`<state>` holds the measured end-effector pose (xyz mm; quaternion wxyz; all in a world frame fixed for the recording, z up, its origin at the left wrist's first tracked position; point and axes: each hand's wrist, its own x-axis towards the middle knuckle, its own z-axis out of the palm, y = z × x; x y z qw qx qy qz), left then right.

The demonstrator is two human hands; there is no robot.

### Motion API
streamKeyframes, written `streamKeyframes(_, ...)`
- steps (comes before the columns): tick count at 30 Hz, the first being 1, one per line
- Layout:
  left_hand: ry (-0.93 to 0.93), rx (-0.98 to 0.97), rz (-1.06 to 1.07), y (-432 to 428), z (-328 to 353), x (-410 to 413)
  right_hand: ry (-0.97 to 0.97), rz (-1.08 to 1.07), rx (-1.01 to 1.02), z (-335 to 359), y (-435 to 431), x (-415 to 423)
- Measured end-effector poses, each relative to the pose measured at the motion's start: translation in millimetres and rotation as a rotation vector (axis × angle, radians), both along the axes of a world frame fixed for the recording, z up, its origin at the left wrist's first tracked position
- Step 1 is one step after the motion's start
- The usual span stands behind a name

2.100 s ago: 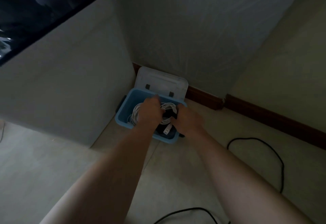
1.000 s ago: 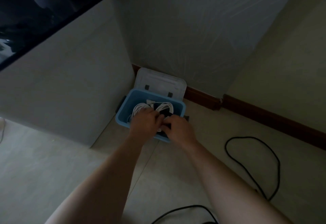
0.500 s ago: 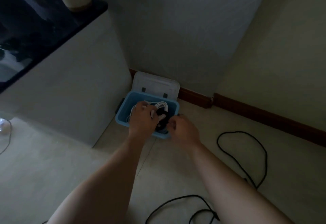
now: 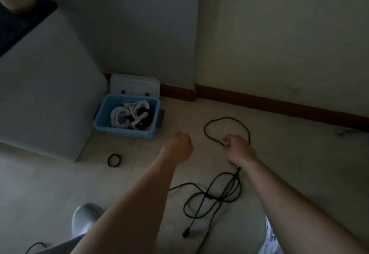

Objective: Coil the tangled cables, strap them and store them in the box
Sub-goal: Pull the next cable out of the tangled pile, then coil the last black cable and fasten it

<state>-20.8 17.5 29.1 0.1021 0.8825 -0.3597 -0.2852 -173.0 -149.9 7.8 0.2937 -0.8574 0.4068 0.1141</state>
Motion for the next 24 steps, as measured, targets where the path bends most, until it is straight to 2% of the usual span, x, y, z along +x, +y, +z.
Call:
streamKeyframes(4,0.163,0.109,-0.063,-11,-33,-33,0.068,-0.108,0.077,-32,-19,-50)
streamKeyframes(7,0.292,0.156,-0.026,-17,-57,-54,0.094,-0.183,0.118,-56,-22,-71)
streamKeyframes(11,0.331,0.198,-0.015,-33,-85,-79,0.097,-0.263,0.206,-88,-18,-78)
streamKeyframes(16,0.354,0.215,-0.032,-48,-106,-92,0.196,-0.254,0.114,-104,-2,-63)
streamKeyframes(18,0.321,0.258,-0.089,-47,-107,-91,0.268,-0.198,0.089,-107,2,-61)
streamKeyframes(20,0.189,0.243,-0.142,-45,-100,-87,0.254,-0.144,0.078,-103,5,-60)
streamKeyframes(22,0.010,0.130,-0.174,-44,-84,-79,0.112,-0.150,0.116,-96,6,-59)
streamKeyframes(24,-0.129,0.015,-0.266,-47,-62,-71,-0.071,-0.223,0.288,-80,7,-56)
